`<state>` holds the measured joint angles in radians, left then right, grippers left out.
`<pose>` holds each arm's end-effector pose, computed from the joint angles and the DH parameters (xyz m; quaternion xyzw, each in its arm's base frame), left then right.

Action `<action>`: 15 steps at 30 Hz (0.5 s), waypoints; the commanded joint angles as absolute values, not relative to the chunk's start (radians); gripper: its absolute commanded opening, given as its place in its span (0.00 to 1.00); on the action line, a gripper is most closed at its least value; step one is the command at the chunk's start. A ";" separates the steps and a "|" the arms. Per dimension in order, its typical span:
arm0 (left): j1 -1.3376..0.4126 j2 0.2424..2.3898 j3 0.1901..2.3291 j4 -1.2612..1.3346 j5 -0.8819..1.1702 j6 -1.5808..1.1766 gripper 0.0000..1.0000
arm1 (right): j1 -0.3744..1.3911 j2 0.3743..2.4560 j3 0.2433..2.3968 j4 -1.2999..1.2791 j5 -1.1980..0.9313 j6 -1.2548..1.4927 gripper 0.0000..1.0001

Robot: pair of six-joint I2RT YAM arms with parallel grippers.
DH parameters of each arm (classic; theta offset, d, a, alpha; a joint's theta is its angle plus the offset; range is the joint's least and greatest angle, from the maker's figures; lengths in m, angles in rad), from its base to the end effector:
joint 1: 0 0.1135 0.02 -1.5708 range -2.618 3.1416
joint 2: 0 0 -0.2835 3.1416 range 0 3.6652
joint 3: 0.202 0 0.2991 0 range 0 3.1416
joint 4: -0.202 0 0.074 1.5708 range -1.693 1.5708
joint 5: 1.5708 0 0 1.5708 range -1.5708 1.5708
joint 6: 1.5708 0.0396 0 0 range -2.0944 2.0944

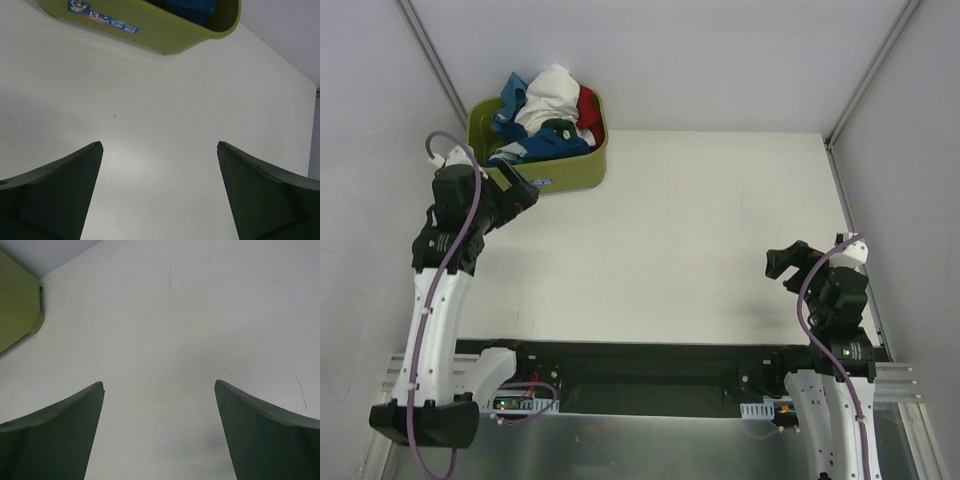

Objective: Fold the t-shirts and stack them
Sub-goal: Grab crumpled tshirt from bin with the left arm

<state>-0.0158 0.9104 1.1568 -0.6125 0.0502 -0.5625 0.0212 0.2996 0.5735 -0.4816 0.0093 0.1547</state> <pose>0.2216 -0.0055 0.4264 -0.2087 0.7970 -0.1813 0.5370 0.1261 0.0023 0.3108 0.0547 0.7747 0.0517 0.6279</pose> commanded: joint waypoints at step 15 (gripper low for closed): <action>-0.012 2.078 2.285 -0.453 0.047 -0.128 0.99 | 0.018 0.468 0.663 -0.492 -0.006 0.106 0.97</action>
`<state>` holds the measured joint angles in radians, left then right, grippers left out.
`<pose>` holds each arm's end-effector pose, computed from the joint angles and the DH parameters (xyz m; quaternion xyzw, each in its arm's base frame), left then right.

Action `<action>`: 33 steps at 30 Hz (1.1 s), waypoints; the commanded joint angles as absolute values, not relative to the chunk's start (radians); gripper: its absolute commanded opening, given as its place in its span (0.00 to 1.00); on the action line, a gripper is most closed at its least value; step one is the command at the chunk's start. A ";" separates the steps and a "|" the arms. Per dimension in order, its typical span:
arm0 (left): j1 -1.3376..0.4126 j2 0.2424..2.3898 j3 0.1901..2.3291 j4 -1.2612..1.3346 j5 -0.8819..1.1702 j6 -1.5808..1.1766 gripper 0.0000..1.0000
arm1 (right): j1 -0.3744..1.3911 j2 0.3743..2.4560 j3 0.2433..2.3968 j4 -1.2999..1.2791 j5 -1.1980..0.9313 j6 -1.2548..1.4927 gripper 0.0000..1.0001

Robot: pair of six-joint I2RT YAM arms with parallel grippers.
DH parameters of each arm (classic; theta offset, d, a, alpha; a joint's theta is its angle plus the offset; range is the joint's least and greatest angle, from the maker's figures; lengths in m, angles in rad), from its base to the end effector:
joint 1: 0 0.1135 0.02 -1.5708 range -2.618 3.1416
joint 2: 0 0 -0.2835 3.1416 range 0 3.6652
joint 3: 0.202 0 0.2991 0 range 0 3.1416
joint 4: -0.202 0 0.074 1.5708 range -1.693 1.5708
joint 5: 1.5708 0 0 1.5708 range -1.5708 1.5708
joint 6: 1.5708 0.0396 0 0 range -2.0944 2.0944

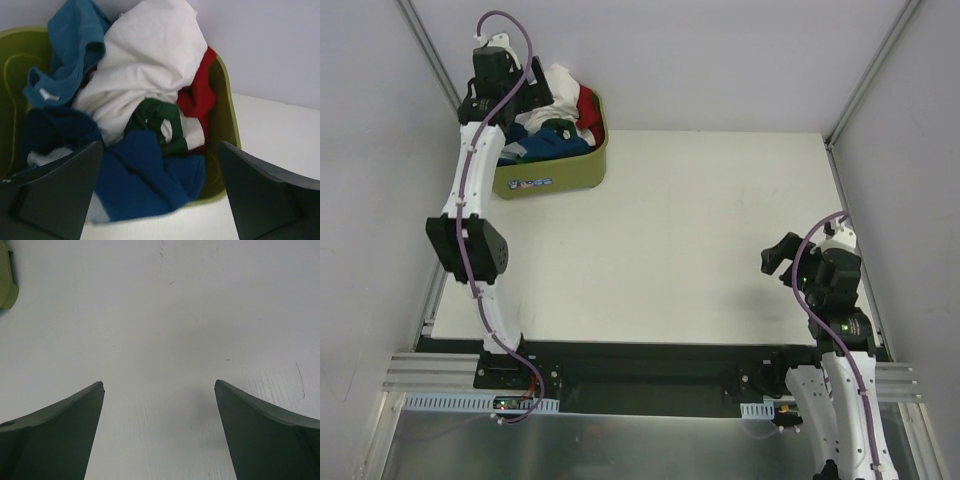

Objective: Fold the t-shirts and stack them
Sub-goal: Grab crumpled tshirt from bin with the left arm

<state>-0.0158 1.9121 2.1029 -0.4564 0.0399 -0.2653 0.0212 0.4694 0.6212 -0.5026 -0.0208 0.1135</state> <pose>0.5007 -0.0095 0.4653 -0.0868 0.7897 -0.1007 0.5989 0.1544 0.0041 0.3063 0.0319 0.8190 0.0471 0.5710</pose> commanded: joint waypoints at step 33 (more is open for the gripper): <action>-0.057 2.140 2.476 -0.176 -0.060 -0.060 0.00 | 0.018 0.463 0.650 -0.483 -0.063 0.075 0.97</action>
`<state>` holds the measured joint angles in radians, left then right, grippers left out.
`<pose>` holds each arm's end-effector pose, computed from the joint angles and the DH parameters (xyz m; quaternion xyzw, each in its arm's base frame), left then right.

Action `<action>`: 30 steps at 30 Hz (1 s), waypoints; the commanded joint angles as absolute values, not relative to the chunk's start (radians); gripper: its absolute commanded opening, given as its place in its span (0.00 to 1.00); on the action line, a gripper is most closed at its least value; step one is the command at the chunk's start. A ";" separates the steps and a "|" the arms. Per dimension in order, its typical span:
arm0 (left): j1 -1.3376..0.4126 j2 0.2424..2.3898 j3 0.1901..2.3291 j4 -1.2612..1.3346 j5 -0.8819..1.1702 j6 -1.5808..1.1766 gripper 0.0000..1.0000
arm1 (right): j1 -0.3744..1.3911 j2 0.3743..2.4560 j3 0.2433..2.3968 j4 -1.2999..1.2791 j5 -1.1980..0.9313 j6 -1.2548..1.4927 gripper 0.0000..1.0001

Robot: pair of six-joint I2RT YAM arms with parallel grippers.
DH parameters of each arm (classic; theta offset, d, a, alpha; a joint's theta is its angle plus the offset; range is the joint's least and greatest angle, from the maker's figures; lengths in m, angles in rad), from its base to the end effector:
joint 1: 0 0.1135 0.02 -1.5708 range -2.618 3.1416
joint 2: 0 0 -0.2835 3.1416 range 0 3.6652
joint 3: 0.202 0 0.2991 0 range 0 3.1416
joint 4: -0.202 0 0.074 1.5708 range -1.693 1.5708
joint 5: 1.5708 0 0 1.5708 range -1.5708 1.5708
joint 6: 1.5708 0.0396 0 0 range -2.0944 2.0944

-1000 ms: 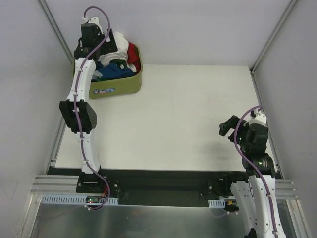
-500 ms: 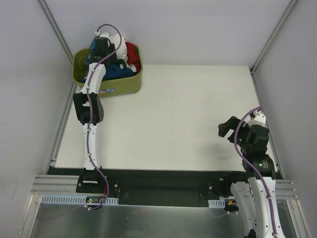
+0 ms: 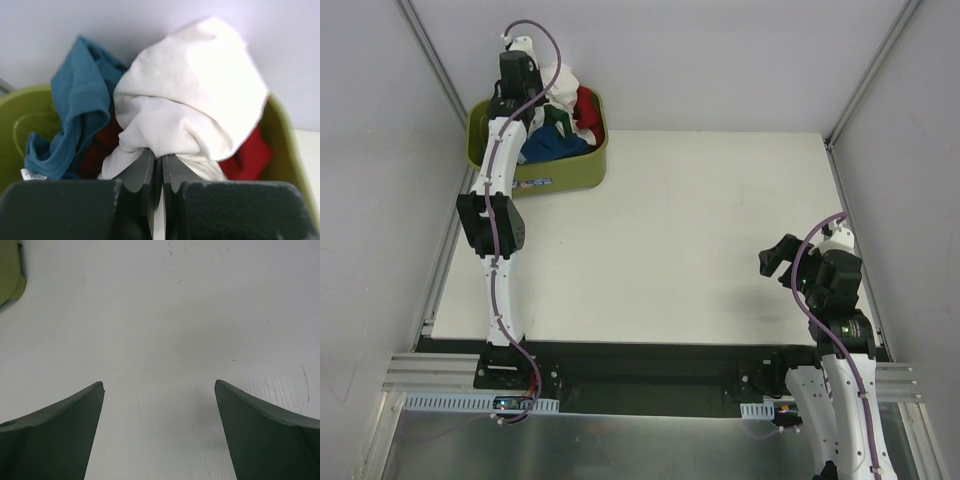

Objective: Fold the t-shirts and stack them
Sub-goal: Grab crumpled tshirt from bin with the left arm, then move the tshirt to the center of the board

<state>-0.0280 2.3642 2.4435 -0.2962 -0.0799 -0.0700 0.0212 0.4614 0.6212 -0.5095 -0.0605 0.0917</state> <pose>0.6201 -0.0142 0.3710 -0.0414 0.7782 0.0004 0.6267 0.1525 0.0056 0.3067 0.0115 0.8191 0.0571 0.5707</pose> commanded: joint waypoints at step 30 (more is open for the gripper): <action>-0.459 1.256 1.752 -0.149 0.350 -0.334 0.00 | 0.018 0.334 0.788 -0.709 -0.181 0.101 0.97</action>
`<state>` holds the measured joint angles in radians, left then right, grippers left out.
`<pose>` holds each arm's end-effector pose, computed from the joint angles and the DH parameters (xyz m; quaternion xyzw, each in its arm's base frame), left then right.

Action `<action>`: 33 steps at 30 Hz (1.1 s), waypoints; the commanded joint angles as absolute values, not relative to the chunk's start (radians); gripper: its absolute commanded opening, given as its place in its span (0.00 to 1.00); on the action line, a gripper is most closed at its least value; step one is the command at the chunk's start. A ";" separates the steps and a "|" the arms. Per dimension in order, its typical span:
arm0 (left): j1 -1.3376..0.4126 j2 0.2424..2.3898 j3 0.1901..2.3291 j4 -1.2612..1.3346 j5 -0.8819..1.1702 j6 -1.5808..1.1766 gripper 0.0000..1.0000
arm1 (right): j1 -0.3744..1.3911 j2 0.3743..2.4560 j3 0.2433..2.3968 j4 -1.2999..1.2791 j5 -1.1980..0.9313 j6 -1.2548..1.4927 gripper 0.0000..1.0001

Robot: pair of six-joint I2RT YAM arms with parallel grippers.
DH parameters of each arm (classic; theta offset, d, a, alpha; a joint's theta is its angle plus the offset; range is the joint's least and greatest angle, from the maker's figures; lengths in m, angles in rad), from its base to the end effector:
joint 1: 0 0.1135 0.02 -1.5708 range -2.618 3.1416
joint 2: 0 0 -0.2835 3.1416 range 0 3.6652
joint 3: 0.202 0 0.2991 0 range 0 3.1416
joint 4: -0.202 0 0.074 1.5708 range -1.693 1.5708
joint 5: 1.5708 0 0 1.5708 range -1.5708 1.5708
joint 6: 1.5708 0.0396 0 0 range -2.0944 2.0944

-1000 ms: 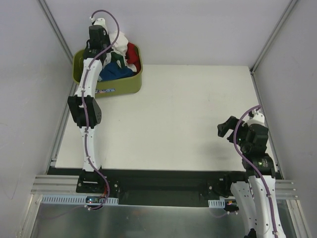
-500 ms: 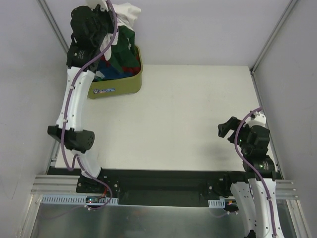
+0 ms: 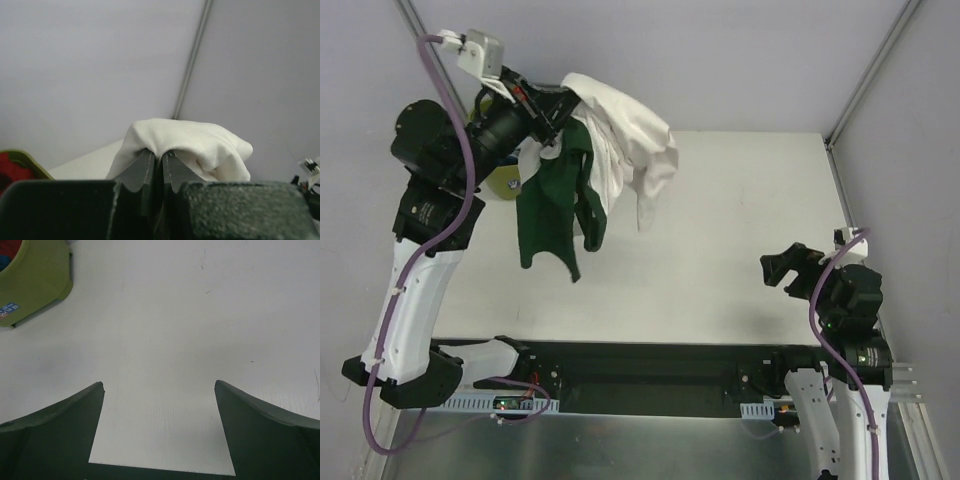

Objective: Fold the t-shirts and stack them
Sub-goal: Move the tshirt to the center of the board

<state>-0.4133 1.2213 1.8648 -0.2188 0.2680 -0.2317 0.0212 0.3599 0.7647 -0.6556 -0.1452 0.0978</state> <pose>0.2005 -0.0994 0.6499 0.1605 0.5249 -0.3326 0.7668 0.1099 0.0081 0.3558 -0.0143 0.7890 0.0936 0.6070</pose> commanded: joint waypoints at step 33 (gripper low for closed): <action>-0.137 0.998 0.561 -0.302 -0.046 -0.710 0.99 | 0.850 1.374 1.142 -0.474 0.128 -0.023 0.99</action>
